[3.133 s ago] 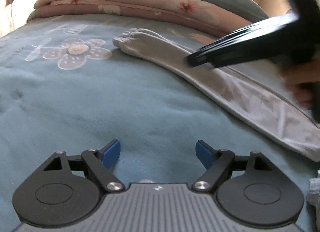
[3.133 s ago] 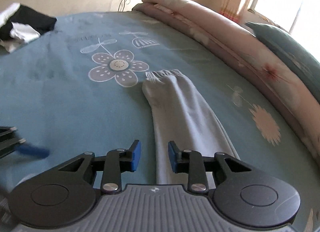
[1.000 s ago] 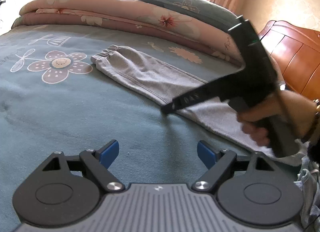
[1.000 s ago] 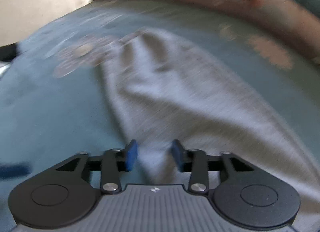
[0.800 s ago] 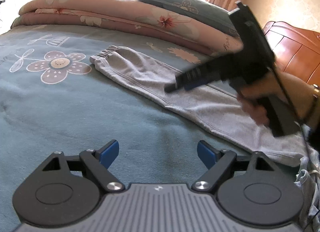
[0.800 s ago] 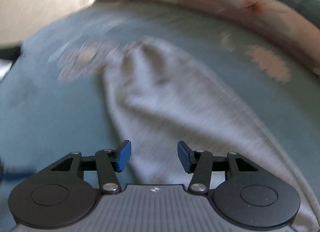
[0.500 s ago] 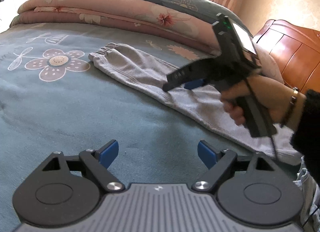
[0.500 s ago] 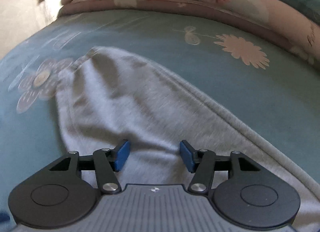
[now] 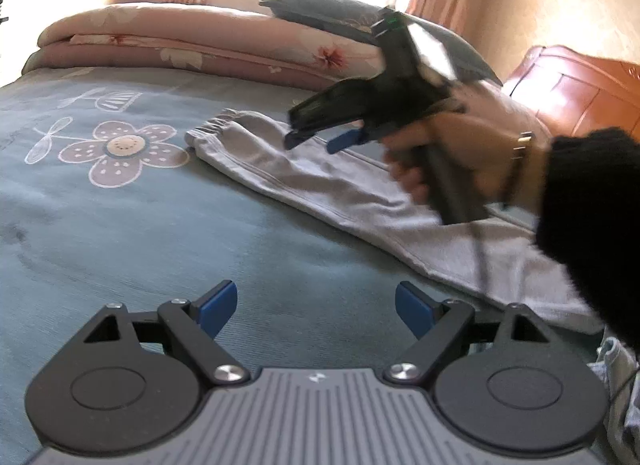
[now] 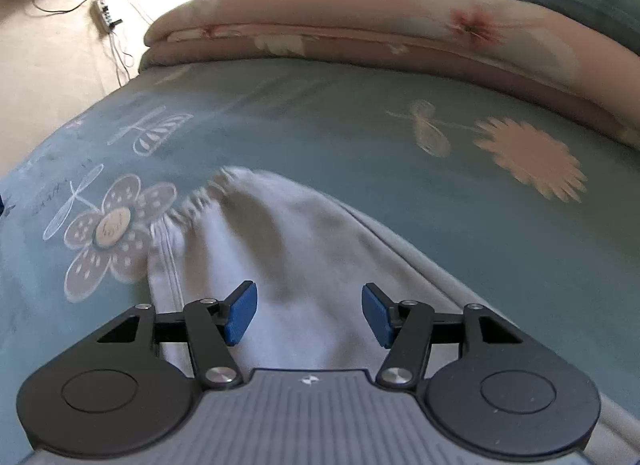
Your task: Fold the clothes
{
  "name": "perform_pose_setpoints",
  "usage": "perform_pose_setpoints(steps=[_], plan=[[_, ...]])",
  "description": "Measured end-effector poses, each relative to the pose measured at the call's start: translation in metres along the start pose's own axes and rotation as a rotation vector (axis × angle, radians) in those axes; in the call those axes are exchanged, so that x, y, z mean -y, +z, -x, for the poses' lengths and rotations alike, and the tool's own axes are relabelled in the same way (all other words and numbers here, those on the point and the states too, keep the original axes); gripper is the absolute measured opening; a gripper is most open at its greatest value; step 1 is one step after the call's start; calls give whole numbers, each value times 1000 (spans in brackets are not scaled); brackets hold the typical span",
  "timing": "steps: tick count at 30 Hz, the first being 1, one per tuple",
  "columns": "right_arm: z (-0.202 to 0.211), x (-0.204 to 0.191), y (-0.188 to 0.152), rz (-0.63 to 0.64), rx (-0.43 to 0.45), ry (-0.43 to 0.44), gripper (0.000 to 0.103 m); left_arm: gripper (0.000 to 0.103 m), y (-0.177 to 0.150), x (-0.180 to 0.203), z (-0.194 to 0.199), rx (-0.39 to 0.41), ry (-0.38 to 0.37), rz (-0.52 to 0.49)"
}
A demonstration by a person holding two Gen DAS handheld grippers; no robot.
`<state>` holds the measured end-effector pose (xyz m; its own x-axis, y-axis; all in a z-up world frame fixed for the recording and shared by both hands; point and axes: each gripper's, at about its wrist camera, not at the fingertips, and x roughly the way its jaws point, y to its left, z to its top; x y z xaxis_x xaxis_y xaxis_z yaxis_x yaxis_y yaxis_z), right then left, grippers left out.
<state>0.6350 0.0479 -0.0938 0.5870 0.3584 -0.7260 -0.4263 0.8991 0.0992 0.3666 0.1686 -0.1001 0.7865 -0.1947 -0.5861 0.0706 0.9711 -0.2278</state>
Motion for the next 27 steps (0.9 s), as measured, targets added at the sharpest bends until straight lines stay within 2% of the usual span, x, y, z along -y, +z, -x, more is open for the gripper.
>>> perform_pose_setpoints(steps=[6, 8, 13, 14, 18, 22, 24, 27], plan=[[-55, -20, 23, 72, 40, -55, 65, 86, 1, -6, -3, -13, 11, 14], [-59, -18, 29, 49, 49, -54, 66, 86, 0, -5, -5, -23, 15, 6], [-24, -10, 30, 65, 27, -11, 65, 86, 0, -5, -4, -25, 4, 5], [-14, -8, 29, 70, 26, 1, 65, 86, 0, -5, -3, -24, -5, 6], [17, 10, 17, 99, -78, 33, 65, 89, 0, -2, 0, -30, -83, 7], [10, 26, 0, 127, -179, -8, 65, 89, -2, 7, -1, -48, -181, -21], [-1, 36, -6, 71, -175, 4, 69, 89, -4, 14, -2, -54, -208, -48], [-8, 41, -5, 31, -89, -8, 70, 89, -7, 22, -2, -62, -231, -82]])
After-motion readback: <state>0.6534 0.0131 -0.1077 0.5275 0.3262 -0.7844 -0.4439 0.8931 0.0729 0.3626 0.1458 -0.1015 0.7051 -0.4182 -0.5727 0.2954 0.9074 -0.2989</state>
